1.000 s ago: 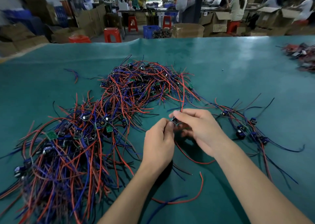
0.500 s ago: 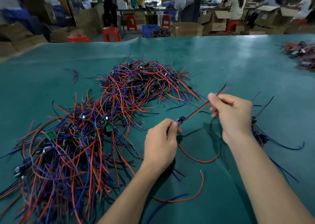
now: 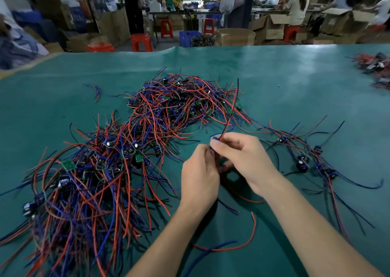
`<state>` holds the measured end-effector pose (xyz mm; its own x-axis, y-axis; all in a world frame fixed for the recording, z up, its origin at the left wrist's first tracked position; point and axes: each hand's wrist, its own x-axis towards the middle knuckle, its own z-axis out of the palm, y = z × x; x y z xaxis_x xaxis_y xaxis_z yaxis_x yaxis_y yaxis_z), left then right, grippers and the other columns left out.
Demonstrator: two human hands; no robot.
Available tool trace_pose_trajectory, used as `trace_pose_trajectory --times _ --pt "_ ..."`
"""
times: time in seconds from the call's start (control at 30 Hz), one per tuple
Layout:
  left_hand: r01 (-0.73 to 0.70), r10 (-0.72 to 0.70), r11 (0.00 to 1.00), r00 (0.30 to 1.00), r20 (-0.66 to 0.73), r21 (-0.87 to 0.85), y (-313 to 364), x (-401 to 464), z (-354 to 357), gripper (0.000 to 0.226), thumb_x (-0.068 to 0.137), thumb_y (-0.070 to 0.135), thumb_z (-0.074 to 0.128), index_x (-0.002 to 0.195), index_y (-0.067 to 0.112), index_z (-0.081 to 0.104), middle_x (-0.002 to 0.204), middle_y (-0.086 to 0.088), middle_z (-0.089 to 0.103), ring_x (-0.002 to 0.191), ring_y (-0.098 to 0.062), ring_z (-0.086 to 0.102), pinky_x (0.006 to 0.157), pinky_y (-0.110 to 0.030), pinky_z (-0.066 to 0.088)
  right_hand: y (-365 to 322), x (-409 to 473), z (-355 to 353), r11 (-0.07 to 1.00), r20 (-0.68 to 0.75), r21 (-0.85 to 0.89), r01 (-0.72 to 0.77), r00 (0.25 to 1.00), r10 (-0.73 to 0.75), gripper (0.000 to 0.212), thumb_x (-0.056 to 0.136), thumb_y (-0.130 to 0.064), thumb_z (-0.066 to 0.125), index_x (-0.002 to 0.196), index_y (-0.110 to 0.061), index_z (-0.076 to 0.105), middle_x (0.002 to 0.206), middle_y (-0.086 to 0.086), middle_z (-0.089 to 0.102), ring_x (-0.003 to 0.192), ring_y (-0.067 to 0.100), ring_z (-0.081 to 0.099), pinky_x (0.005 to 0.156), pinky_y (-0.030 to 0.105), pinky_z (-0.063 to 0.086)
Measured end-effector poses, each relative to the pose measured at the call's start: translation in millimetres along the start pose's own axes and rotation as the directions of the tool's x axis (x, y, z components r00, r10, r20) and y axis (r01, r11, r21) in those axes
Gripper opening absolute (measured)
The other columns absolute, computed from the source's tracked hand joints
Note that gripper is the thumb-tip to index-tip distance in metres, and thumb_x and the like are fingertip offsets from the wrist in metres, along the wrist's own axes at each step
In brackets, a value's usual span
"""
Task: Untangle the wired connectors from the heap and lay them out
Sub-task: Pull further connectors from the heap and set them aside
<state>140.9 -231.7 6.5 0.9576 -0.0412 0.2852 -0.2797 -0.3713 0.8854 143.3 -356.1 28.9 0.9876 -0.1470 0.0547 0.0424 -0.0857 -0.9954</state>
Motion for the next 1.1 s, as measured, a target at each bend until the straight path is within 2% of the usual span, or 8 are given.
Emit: trace_pose_trajectory --times 0.17,0.43,0.53,0.63,0.77,0.87,1.0,1.1 --pt "-0.053 0.051 0.997 0.997 0.050 0.048 0 0 0 0.022 0.101 0.024 0.051 0.083 0.017 0.062 0.069 0.001 0.065 0.068 -0.026 0.060 0.068 -0.047 0.049 1 3 -7 0.985 -0.185 -0.069 0.159 0.968 -0.169 0.009 0.085 -0.013 0.080 0.078 -0.017 0.076 0.072 0.003 0.075 0.064 0.009 0.062 0.056 0.025 0.050" --pt "-0.091 0.079 0.992 0.989 0.123 0.089 2 -2 2 0.025 0.090 0.043 0.044 0.082 0.025 0.059 0.062 0.005 0.063 0.065 -0.018 0.060 0.068 -0.041 0.052 -52 3 -46 0.888 -0.586 0.225 0.400 0.784 -0.205 0.012 0.091 -0.005 0.072 0.083 -0.014 0.071 0.071 -0.002 0.070 0.069 0.014 0.060 0.056 0.023 0.045" --pt "-0.054 0.048 0.997 0.993 0.111 0.052 0 0 2 0.024 0.088 0.041 0.043 0.082 0.022 0.058 0.066 0.003 0.065 0.067 -0.021 0.062 0.069 -0.042 0.053 -90 0 -30 0.853 -0.499 0.279 0.442 0.825 -0.265 0.013 0.092 -0.008 0.072 0.081 -0.015 0.071 0.065 -0.005 0.069 0.065 0.012 0.060 0.055 0.021 0.045" --pt "-0.050 0.048 0.999 0.995 0.093 0.020 -1 0 3 0.024 0.088 0.039 0.044 0.079 0.020 0.055 0.067 -0.001 0.064 0.071 -0.028 0.061 0.069 -0.044 0.052 -118 7 20 0.909 -0.182 0.231 0.348 0.933 -0.311 0.016 0.091 -0.016 0.075 0.075 -0.014 0.073 0.065 0.000 0.069 0.058 0.010 0.058 0.050 0.019 0.045" --pt "-0.086 0.089 0.996 0.991 0.099 -0.037 0 0 1 0.021 0.083 0.021 0.050 0.063 0.023 0.043 0.065 -0.013 0.054 0.074 -0.043 0.050 0.060 -0.042 0.044 -126 33 102 0.978 0.191 -0.034 0.206 0.962 -0.196 0.046 0.092 -0.039 0.073 0.083 0.006 0.074 0.070 0.011 0.073 0.056 0.010 0.059 0.044 0.022 0.046" --pt "-0.053 0.053 0.999 0.995 0.081 -0.002 -1 2 0 0.025 0.086 0.016 0.053 0.064 0.029 0.050 0.063 -0.006 0.052 0.069 -0.033 0.048 0.057 -0.036 0.042 -112 70 118 0.938 0.218 -0.340 0.072 0.976 0.005 0.043 0.093 -0.042 0.069 0.092 0.001 0.074 0.076 0.007 0.076 0.063 0.020 0.068 0.049 0.028 0.053" --pt "-0.053 0.053 0.999 0.996 0.068 -0.008 -2 1 2 0.011 0.092 0.024 0.055 0.084 0.019 0.058 0.067 0.000 0.062 0.069 -0.026 0.059 0.067 -0.042 0.051 -73 111 78 0.512 -0.019 -0.859 -0.017 1.000 0.001 0.032 0.089 -0.026 0.061 0.117 -0.014 0.070 0.122 0.018 0.069 0.110 0.037 0.067 0.095 0.043 0.057" --pt "-0.054 0.054 0.999 0.996 0.065 0.001 -2 1 2 0.013 0.088 0.032 0.050 0.086 0.022 0.058 0.070 0.002 0.066 0.072 -0.025 0.061 0.069 -0.041 0.052 -43 119 50 0.367 -0.079 -0.926 -0.092 0.996 0.051 0.032 0.092 -0.027 0.063 0.122 -0.017 0.065 0.130 0.018 0.062 0.117 0.040 0.062 0.098 0.044 0.054"
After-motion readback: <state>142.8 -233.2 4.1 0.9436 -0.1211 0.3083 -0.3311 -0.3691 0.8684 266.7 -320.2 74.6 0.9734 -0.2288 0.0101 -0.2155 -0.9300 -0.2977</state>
